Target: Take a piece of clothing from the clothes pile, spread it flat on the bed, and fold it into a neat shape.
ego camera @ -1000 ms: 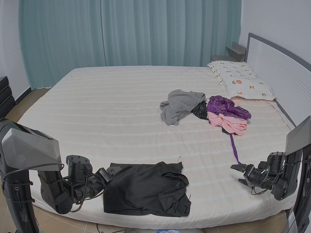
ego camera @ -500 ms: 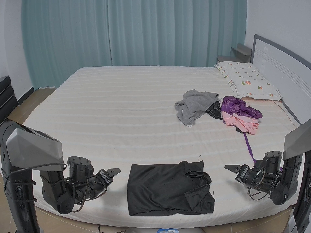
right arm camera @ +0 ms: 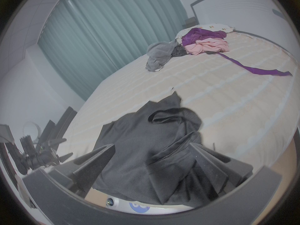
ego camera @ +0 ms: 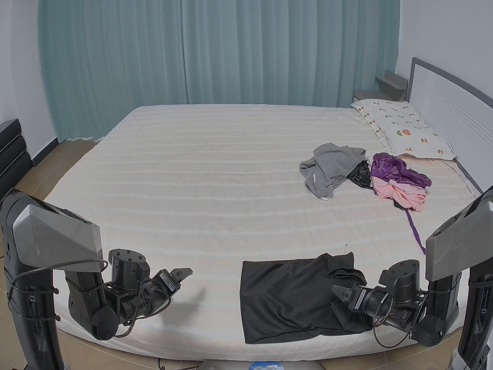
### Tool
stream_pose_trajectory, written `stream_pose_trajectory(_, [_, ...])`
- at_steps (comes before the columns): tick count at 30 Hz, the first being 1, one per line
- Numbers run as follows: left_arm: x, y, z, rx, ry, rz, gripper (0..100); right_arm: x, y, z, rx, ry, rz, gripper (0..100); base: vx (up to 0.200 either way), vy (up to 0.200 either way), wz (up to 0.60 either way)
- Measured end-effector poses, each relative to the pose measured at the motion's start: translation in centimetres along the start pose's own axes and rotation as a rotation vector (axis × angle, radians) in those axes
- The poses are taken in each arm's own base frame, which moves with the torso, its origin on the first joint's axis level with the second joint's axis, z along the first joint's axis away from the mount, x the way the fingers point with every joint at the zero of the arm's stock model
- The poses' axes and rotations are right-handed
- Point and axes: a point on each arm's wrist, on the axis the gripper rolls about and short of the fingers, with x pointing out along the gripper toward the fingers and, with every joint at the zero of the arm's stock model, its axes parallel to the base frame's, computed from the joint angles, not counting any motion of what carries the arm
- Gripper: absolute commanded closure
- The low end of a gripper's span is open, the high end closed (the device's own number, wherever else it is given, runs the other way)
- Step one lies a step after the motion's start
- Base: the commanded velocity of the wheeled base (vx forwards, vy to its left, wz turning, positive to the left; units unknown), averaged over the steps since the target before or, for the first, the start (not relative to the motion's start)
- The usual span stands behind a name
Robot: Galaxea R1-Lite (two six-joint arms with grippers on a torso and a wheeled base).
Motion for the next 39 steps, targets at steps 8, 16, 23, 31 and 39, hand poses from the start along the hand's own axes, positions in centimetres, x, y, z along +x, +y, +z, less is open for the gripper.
stream_pose_trajectory(8, [0.1,0.0,-0.1,0.003,0.002,0.003,0,0.5,0.0,-0.9,-0.111,-0.005,-0.063,0,0.0,0.0,0.0])
stream_pose_trajectory(16, [0.2,0.2,-0.2,0.011,0.006,0.009,0,0.7,-0.8,-1.8,-0.192,0.007,-0.15,0,0.0,0.0,0.0])
stream_pose_trajectory(23, [0.2,0.2,-0.3,0.013,0.007,0.01,0,0.6,-1.2,-2.7,-0.239,0.055,-0.165,0,0.0,0.0,0.0])
stream_pose_trajectory(31, [0.3,0.2,-0.3,0.013,0.007,0.01,0,0.4,-1.9,-3.3,-0.305,0.104,-0.188,0,0.0,0.0,0.0])
stream_pose_trajectory(39, [0.3,0.2,-0.3,0.014,0.007,0.012,0,0.5,-3.7,-3.1,-0.27,0.121,-0.279,0,0.0,0.0,0.0])
